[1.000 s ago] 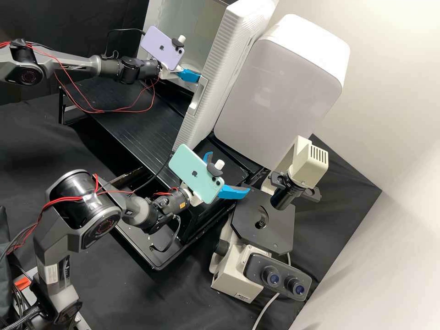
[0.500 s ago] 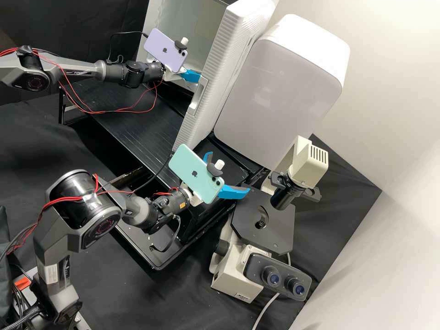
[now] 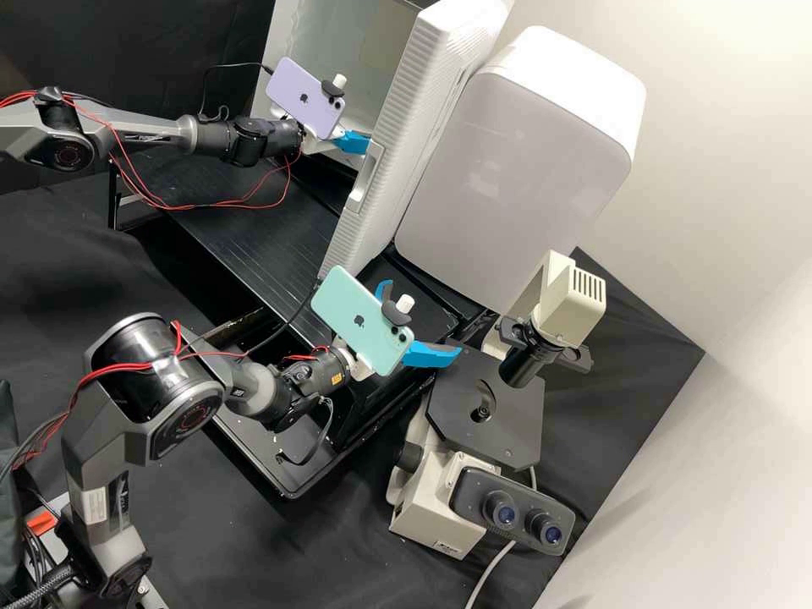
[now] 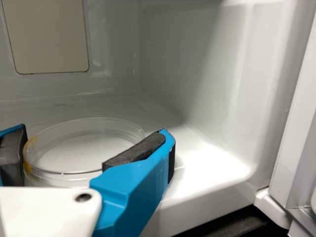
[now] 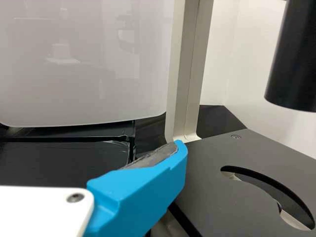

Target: Place the petri dish in the incubator

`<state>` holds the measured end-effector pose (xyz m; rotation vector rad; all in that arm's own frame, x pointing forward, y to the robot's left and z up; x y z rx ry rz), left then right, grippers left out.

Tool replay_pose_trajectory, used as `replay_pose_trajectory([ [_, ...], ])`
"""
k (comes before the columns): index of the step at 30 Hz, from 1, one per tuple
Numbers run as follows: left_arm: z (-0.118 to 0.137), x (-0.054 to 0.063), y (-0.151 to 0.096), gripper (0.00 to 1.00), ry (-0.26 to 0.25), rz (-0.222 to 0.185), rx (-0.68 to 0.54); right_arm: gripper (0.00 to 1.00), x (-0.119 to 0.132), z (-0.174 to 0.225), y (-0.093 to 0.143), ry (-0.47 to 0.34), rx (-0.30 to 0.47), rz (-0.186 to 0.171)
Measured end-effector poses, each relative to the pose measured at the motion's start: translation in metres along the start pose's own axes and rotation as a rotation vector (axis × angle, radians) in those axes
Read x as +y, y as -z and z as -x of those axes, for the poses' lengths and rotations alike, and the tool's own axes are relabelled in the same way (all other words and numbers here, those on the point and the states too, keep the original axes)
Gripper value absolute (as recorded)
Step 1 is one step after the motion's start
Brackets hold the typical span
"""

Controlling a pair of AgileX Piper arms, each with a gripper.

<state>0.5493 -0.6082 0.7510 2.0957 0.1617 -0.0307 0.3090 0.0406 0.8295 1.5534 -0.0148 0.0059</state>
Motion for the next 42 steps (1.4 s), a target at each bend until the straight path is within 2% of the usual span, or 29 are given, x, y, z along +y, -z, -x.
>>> replay_pose_trajectory([
  [7, 0.0, -0.004, 0.001, 1.0, 0.008, -0.02, 0.003, 1.0, 0.0, 0.0, 0.0, 0.0, 0.0, 0.0],
  [15, 0.004, -0.005, 0.002, 1.0, 0.024, -0.023, -0.008, 1.0, 0.0, 0.0, 0.0, 0.0, 0.0, 0.0],
  [36, 0.014, 0.002, 0.003, 1.0, 0.036, -0.022, -0.011, 1.0, 0.0, 0.0, 0.0, 0.0, 0.0, 0.0],
  [42, 0.013, 0.009, 0.0, 1.0, 0.019, 0.0, -0.017, 1.0, 0.0, 0.0, 0.0, 0.0, 0.0, 0.0],
])
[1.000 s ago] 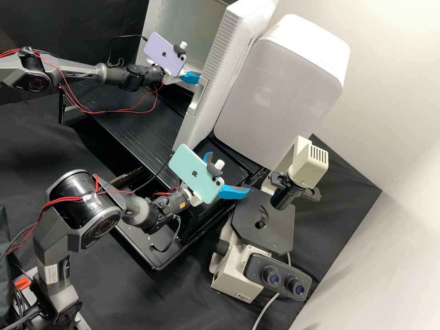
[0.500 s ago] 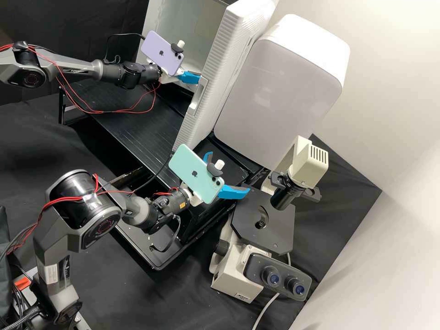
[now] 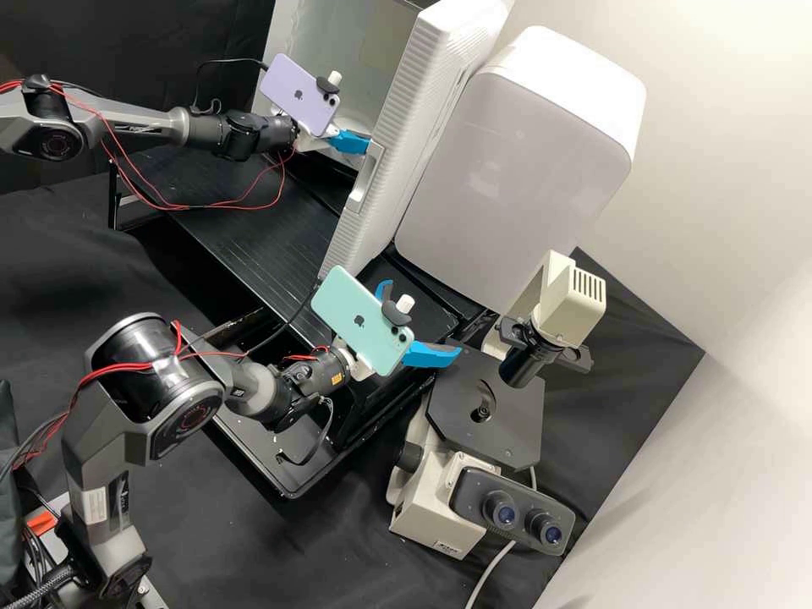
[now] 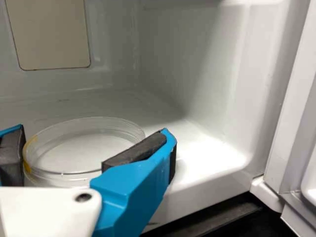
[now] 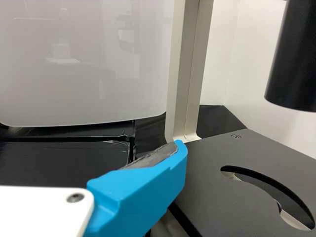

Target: Place the petri dish in the incubator

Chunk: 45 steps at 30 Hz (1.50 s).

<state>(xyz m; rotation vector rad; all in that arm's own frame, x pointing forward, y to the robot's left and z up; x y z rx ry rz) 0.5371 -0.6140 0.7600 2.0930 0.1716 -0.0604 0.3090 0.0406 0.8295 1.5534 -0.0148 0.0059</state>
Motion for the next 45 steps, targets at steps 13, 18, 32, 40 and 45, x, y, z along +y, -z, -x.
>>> replay_pose_trajectory([
  [13, -0.003, 0.003, -0.002, 1.0, -0.016, 0.013, -0.008, 1.0, 0.0, 0.0, 0.0, 0.0, 0.0, 0.0],
  [18, -0.004, 0.002, -0.002, 1.0, -0.015, 0.006, -0.008, 1.0, 0.0, 0.0, 0.0, 0.0, 0.0, 0.0],
  [32, -0.002, 0.001, -0.001, 1.0, -0.006, 0.003, -0.005, 1.0, 0.0, 0.0, 0.0, 0.0, 0.0, 0.0],
  [40, 0.007, 0.001, 0.002, 1.0, 0.02, -0.007, 0.003, 1.0, 0.0, 0.0, 0.0, 0.0, 0.0, 0.0],
  [45, 0.016, 0.003, 0.002, 1.0, 0.034, -0.012, 0.005, 1.0, 0.0, 0.0, 0.0, 0.0, 0.0, 0.0],
])
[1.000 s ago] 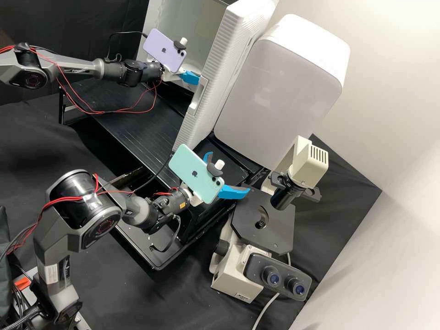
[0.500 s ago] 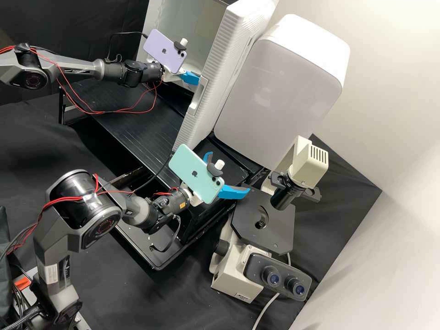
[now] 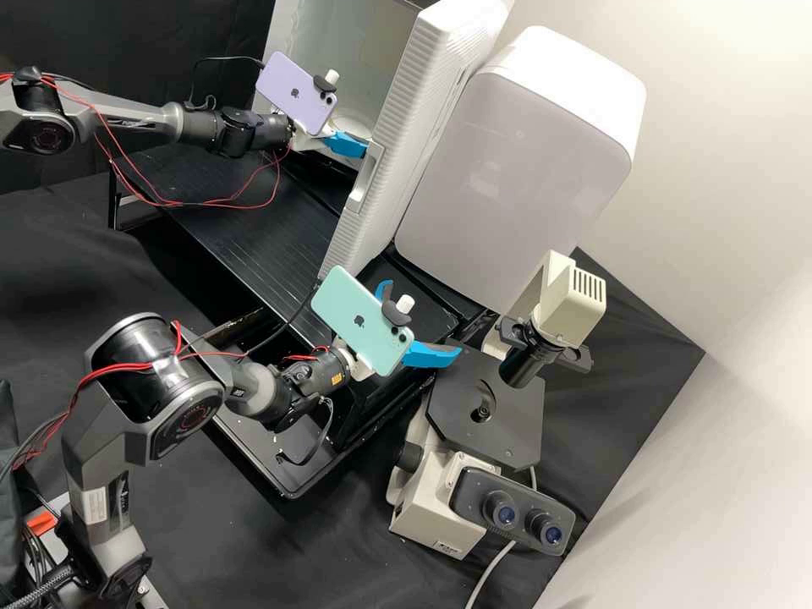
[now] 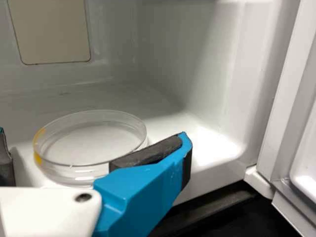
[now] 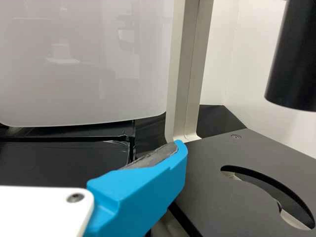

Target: Place the petri dish in the incubator

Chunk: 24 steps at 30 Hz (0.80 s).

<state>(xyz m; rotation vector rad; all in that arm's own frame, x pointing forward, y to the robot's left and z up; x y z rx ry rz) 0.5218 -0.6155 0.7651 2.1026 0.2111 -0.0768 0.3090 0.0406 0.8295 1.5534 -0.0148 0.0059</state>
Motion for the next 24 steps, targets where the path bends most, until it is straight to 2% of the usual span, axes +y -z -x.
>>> replay_pose_trajectory([
  [3, 0.008, -0.001, -0.001, 1.0, 0.007, -0.01, 0.003, 1.0, 0.0, 0.0, 0.0, 0.0, 0.0, 0.0],
  [4, 0.01, -0.002, -0.001, 1.0, 0.007, 0.003, 0.007, 1.0, 0.0, 0.0, 0.0, 0.0, 0.0, 0.0],
  [5, 0.014, -0.001, -0.002, 1.0, 0.003, -0.001, 0.007, 1.0, 0.0, 0.0, 0.0, 0.0, 0.0, 0.0],
  [6, 0.018, -0.004, 0.0, 1.0, 0.001, -0.043, 0.013, 1.0, 0.0, 0.0, 0.0, 0.0, 0.0, 0.0],
  [7, 0.022, -0.006, -0.001, 1.0, 0.001, -0.063, 0.01, 1.0, 0.0, 0.0, 0.0, 0.0, 0.0, 0.0],
  [12, 0.044, -0.018, -0.004, 1.0, -0.008, -0.089, 0.008, 1.0, 0.0, 0.0, 0.0, 0.0, 0.0, 0.0],
  [20, 0.097, -0.035, -0.018, 1.0, -0.029, -0.094, 0.009, 1.0, 0.0, 0.0, 0.0, 0.0, 0.0, 0.0],
  [24, 0.125, -0.047, -0.021, 1.0, -0.062, -0.145, -0.047, 1.0, 0.0, 0.0, 0.0, 0.0, 0.0, 0.0],
])
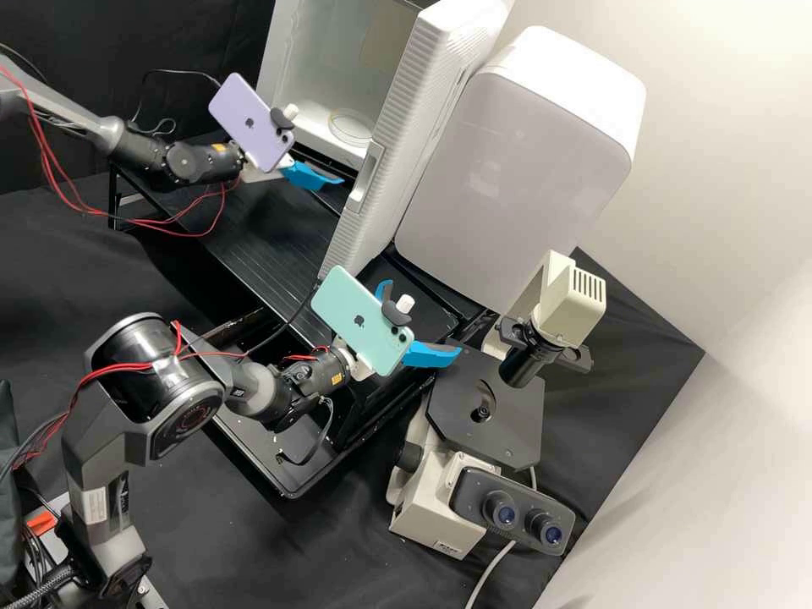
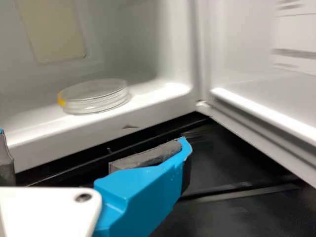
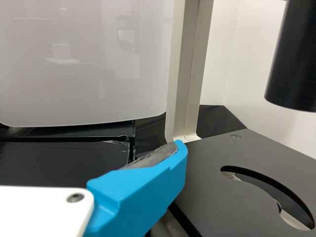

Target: Place the petri dish in the incubator

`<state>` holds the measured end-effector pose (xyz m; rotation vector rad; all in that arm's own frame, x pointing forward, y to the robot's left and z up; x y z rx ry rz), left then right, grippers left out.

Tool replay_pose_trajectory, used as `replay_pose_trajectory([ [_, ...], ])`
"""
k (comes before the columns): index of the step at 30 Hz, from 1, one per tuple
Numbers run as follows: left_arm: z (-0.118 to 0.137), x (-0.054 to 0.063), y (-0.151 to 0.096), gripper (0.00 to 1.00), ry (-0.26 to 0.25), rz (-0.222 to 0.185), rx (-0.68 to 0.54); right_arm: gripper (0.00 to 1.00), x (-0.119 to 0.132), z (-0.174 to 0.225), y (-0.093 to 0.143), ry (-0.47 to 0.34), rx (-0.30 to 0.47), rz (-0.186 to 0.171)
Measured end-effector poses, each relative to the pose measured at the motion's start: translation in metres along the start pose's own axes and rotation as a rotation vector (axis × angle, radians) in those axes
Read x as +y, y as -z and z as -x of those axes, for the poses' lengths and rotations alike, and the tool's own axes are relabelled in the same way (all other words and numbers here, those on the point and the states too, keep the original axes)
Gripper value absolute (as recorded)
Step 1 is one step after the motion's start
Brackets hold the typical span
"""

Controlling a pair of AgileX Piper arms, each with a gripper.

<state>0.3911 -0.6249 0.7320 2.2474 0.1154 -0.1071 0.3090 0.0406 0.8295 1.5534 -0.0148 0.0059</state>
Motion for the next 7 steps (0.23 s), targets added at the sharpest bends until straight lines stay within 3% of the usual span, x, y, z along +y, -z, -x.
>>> replay_pose_trajectory([
  [4, 0.03, -0.009, 0.0, 1.0, -0.072, -0.001, -0.086, 1.0, 0.0, 0.0, 0.0, 0.0, 0.0, 0.0],
  [7, 0.045, -0.013, 0.003, 1.0, -0.114, 0.039, -0.107, 1.0, 0.0, 0.0, 0.0, 0.0, 0.0, 0.0],
])
